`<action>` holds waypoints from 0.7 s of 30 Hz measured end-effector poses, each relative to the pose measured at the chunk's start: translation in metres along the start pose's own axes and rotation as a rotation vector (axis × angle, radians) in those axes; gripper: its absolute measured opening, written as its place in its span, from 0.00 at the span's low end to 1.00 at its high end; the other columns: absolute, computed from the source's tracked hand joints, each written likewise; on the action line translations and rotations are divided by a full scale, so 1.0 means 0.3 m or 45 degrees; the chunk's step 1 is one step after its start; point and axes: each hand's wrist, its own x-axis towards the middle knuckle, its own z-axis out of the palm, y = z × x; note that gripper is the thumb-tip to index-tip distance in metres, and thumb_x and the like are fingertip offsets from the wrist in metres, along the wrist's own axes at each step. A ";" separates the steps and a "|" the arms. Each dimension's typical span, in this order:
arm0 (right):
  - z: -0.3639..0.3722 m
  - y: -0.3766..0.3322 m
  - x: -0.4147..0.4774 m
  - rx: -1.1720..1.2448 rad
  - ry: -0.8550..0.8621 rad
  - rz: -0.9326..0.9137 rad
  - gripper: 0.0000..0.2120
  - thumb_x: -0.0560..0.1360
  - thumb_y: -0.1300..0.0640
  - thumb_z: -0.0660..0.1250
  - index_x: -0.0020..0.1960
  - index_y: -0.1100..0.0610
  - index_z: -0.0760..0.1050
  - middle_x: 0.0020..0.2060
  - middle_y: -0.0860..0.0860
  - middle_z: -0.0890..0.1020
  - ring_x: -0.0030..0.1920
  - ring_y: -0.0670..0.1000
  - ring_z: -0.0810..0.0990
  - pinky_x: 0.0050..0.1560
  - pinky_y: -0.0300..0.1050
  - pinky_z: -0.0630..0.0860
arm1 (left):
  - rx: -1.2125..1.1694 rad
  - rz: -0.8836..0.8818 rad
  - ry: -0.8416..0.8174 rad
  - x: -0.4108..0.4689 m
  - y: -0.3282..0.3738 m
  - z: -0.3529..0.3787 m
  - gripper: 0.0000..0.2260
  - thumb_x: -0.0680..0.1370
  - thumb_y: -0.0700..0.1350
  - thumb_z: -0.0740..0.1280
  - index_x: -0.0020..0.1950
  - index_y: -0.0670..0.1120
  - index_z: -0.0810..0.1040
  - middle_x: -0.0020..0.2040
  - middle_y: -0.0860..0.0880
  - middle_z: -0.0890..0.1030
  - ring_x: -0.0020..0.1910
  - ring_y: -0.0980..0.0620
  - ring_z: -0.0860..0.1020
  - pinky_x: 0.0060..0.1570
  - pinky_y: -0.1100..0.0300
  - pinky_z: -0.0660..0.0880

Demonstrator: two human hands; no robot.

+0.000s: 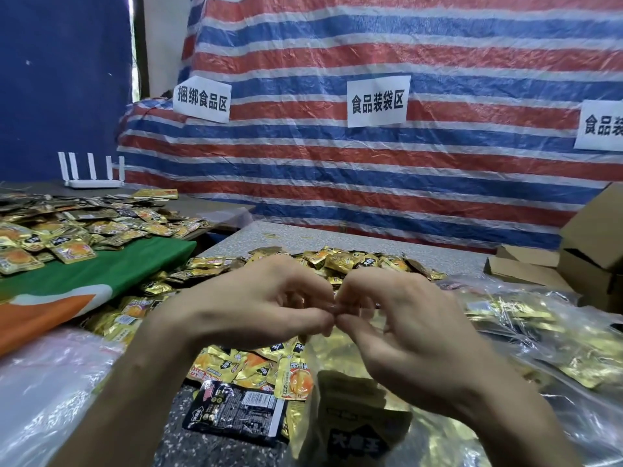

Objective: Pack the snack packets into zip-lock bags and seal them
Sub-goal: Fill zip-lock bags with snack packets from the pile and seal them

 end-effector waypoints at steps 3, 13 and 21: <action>-0.011 0.007 -0.005 0.073 -0.010 0.004 0.09 0.69 0.43 0.62 0.46 0.44 0.77 0.35 0.37 0.76 0.42 0.41 0.75 0.41 0.48 0.74 | -0.015 0.091 0.044 0.001 0.000 -0.001 0.08 0.77 0.43 0.70 0.39 0.49 0.84 0.32 0.47 0.78 0.32 0.48 0.74 0.32 0.50 0.70; -0.066 0.094 -0.003 0.287 -0.208 0.037 0.06 0.73 0.45 0.72 0.42 0.46 0.84 0.37 0.39 0.83 0.42 0.40 0.79 0.43 0.40 0.75 | -0.077 0.224 0.061 0.034 -0.027 0.017 0.11 0.75 0.52 0.68 0.38 0.48 0.85 0.30 0.56 0.78 0.30 0.55 0.76 0.30 0.57 0.72; -0.104 0.205 -0.005 0.453 -0.375 0.076 0.03 0.74 0.53 0.74 0.44 0.50 0.86 0.41 0.47 0.86 0.44 0.48 0.82 0.47 0.50 0.79 | -0.112 0.228 0.094 0.034 -0.051 0.006 0.10 0.75 0.52 0.69 0.38 0.50 0.86 0.30 0.58 0.80 0.30 0.58 0.77 0.31 0.63 0.71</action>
